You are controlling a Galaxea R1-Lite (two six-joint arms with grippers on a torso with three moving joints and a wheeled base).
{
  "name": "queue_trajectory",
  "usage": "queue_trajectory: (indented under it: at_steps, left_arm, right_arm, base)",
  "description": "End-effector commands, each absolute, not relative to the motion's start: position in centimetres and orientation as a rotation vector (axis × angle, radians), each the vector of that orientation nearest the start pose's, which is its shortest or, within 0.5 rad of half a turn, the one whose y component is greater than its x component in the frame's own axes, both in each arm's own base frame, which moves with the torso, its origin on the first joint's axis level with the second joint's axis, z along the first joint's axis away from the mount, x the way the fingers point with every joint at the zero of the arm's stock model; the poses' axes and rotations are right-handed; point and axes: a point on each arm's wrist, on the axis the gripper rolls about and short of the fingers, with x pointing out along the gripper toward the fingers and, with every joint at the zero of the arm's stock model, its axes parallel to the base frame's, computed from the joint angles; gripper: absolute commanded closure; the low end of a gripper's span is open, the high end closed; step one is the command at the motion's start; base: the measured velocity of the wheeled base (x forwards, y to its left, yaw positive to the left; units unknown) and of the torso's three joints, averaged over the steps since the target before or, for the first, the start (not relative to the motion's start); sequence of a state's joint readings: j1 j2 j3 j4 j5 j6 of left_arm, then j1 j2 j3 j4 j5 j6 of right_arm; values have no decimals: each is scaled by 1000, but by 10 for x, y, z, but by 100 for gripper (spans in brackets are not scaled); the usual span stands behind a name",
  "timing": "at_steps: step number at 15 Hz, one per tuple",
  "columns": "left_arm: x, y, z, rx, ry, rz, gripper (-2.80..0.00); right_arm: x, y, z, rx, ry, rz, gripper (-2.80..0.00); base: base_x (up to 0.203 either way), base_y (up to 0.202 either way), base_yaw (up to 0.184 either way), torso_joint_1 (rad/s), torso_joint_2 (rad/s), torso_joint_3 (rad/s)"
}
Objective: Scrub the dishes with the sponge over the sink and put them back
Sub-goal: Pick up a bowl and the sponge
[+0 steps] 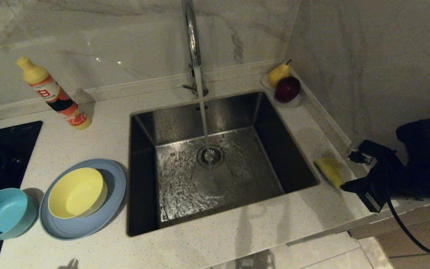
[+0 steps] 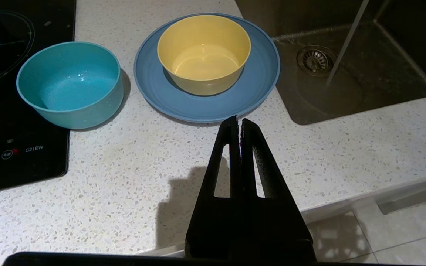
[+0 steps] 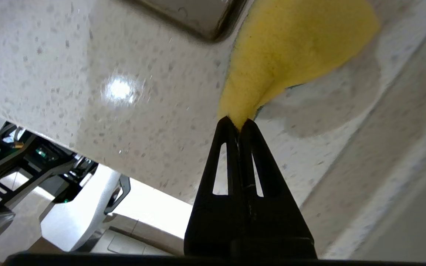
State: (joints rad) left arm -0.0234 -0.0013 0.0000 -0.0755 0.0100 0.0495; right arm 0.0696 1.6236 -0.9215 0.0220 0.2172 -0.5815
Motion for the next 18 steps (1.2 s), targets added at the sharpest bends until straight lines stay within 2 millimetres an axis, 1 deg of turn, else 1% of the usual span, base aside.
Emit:
queue_trajectory:
  at_steps: [1, 2, 6, 12, 16, 18]
  left_arm:
    - [-21, 1, 74, 48, -48, -13, 0]
    - [-21, 1, 74, 48, -48, -11, 0]
    - [-21, 1, 74, 48, -48, -11, 0]
    - [-21, 1, 74, 48, -48, -11, 0]
    - [-21, 1, 74, 48, -48, -11, 0]
    - [-21, 1, 74, 48, -48, -11, 0]
  right_arm:
    - [272, 24, 171, -505, 637, 483, 0]
    - [273, 24, 171, -509, 637, 477, -280]
    - [273, 26, 171, -524, 646, 455, -280]
    - [280, 28, 168, -525, 651, 458, -280]
    - [291, 31, 159, -539, 645, 432, -280]
    - [295, 31, 159, -539, 641, 429, -280]
  base:
    - [0, 0, 0, 0, 0, 0]
    - [0, 0, 0, 0, 0, 0]
    - [0, 0, 0, 0, 0, 0]
    - [0, 0, 0, 0, 0, 0]
    - [0, 0, 0, 0, 0, 0]
    - [0, 0, 0, 0, 0, 0]
